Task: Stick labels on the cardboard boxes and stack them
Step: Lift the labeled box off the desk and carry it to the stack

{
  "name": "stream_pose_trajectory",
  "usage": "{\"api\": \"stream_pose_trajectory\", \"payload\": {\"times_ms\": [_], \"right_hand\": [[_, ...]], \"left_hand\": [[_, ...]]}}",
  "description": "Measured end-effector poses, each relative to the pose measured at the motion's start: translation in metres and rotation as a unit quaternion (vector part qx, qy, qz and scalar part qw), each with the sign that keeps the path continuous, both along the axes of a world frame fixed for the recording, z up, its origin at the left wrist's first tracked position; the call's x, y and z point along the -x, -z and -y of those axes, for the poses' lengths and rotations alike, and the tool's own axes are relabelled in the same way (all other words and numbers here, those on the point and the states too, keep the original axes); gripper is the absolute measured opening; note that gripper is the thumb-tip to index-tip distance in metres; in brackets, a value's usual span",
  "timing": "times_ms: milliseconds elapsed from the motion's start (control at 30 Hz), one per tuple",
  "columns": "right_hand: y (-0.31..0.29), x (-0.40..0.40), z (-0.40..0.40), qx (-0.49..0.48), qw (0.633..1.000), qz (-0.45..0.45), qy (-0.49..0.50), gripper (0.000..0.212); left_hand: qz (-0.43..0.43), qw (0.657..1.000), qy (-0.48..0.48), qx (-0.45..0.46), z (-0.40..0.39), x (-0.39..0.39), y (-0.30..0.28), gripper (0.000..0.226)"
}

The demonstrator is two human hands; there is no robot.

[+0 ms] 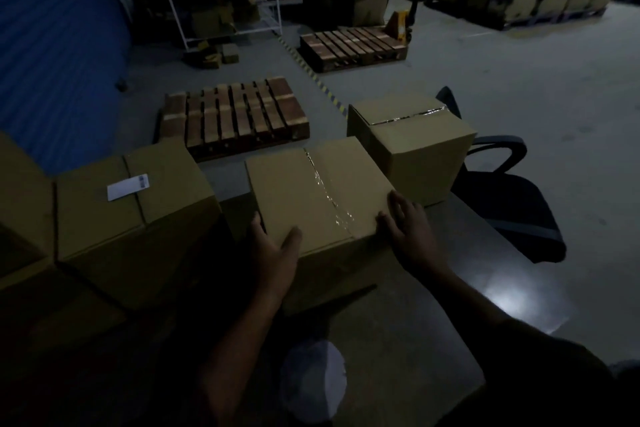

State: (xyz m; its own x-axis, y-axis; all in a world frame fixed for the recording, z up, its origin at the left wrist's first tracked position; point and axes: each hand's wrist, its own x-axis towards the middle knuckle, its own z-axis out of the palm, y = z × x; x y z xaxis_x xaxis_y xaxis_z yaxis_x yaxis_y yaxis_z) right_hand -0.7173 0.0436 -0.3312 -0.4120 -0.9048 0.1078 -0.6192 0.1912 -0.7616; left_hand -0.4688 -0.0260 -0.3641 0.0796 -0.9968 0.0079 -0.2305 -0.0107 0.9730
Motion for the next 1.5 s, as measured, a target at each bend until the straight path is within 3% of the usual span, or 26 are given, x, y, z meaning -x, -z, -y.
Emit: {"api": "stream_pose_trajectory", "payload": {"times_ms": [167, 267, 400, 533, 667, 833, 1000, 1100, 1233, 1500], "right_hand": [[-0.028, 0.031, 0.069, -0.018, 0.994, 0.013, -0.108, 0.080], [-0.039, 0.051, 0.103, -0.024, 0.986, -0.062, -0.151, 0.086], [-0.046, 0.069, 0.129, 0.005, 0.973, -0.166, -0.157, 0.066], [-0.037, 0.086, 0.139, 0.043, 0.966, -0.195, -0.166, 0.050], [-0.014, 0.094, 0.148, 0.045, 0.950, -0.259, -0.170, 0.051], [0.011, 0.088, 0.154, 0.053, 0.916, -0.362, -0.166, 0.037], [0.009, 0.072, 0.153, 0.070, 0.915, -0.360, -0.171, 0.026], [-0.002, 0.048, 0.153, 0.105, 0.912, -0.343, -0.199, 0.029], [-0.017, -0.014, 0.157, 0.144, 0.937, -0.214, -0.236, 0.048], [-0.041, -0.158, 0.156, 0.151, 0.918, -0.114, -0.348, 0.043]], "left_hand": [[-0.026, 1.000, -0.010, -0.005, 0.063, 0.017, -0.020, 0.097], [-0.023, 0.999, -0.024, -0.005, 0.094, 0.030, -0.028, 0.107], [-0.021, 0.999, -0.048, -0.010, 0.126, 0.051, -0.032, 0.089], [-0.010, 0.998, -0.058, -0.023, 0.145, 0.066, -0.029, 0.083], [0.040, 0.996, -0.068, -0.034, 0.147, 0.072, -0.016, 0.082], [0.130, 0.989, -0.065, -0.020, 0.137, 0.080, -0.007, 0.076], [0.183, 0.982, -0.048, -0.012, 0.128, 0.078, -0.010, 0.075], [0.186, 0.981, -0.046, 0.016, 0.115, 0.068, -0.016, 0.069], [0.176, 0.979, -0.083, 0.066, 0.091, 0.042, -0.033, 0.058], [0.124, 0.966, -0.212, 0.082, 0.053, -0.070, -0.062, 0.051]]}}
